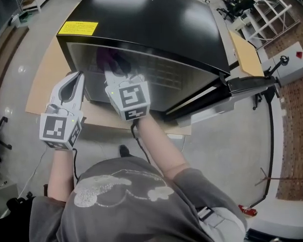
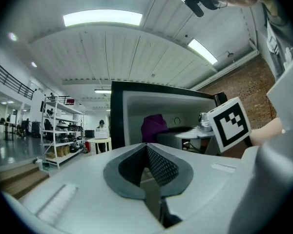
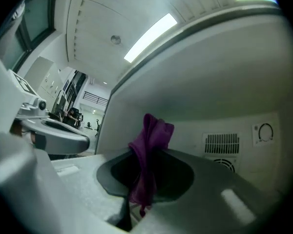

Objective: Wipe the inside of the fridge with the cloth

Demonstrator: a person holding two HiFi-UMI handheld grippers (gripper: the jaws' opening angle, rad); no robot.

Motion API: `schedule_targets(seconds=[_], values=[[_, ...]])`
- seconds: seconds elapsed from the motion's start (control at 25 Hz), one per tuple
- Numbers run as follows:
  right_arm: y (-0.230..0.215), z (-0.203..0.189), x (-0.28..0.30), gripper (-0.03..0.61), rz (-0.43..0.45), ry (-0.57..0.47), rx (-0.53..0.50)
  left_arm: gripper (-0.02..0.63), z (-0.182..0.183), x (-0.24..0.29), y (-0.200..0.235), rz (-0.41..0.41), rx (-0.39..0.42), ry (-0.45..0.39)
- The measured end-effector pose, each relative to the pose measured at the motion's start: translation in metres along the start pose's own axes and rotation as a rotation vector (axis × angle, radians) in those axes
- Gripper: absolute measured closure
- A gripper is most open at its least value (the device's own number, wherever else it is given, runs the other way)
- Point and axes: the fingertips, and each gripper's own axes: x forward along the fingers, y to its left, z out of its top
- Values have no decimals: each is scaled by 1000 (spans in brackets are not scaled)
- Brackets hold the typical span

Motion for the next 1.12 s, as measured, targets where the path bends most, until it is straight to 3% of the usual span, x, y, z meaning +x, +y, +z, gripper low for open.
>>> schedule_targets(seconds=[0.2,0.44,0.76,1.12], values=[[-18,-13,37,537,-23,110,-57,598,0,-1,9,39,1,5],[-17,-22,64,537,12,155,-102,598,-3,-2,14,53,11,-1],[8,-20,66,537,80,130,-126,598,-3,-10,19,64,6,3],[49,-13,25,537,161,82,-106,598,-15,-19,10,32,1,1]])
